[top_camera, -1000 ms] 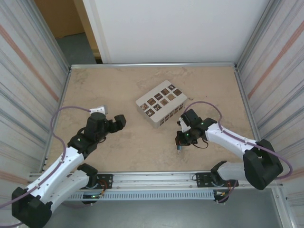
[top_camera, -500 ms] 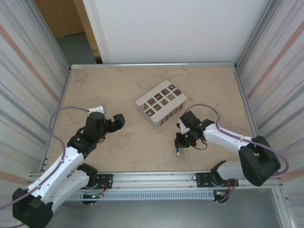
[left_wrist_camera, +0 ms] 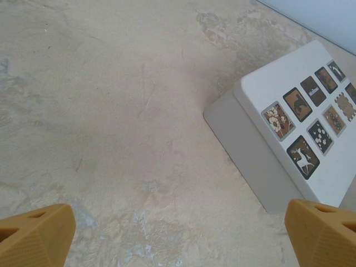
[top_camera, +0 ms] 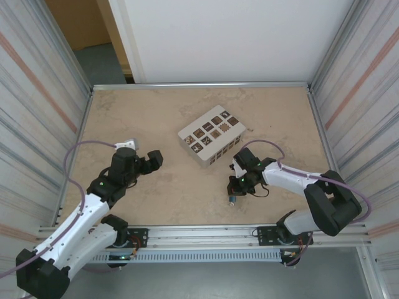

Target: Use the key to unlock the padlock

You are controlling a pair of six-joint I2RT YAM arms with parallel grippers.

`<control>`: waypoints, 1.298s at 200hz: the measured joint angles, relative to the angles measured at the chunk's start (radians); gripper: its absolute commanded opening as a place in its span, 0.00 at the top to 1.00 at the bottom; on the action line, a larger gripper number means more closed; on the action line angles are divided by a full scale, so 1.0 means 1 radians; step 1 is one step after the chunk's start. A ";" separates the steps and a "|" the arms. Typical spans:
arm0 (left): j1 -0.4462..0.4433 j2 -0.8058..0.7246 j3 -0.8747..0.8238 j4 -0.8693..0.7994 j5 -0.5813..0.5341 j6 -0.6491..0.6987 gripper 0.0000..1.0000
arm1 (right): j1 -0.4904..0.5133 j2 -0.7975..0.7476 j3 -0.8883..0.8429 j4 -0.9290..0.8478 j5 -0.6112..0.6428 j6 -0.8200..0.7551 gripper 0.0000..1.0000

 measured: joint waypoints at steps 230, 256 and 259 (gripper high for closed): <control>0.008 0.000 0.000 -0.022 -0.001 0.000 0.03 | 0.007 0.011 -0.005 0.051 -0.020 0.003 0.60; 0.008 0.000 0.000 -0.022 -0.001 0.000 0.03 | 0.006 -0.010 -0.005 0.045 -0.006 0.003 0.53; 0.009 0.000 0.000 -0.022 -0.001 0.000 0.03 | 0.006 -0.014 -0.005 0.044 -0.004 0.003 0.52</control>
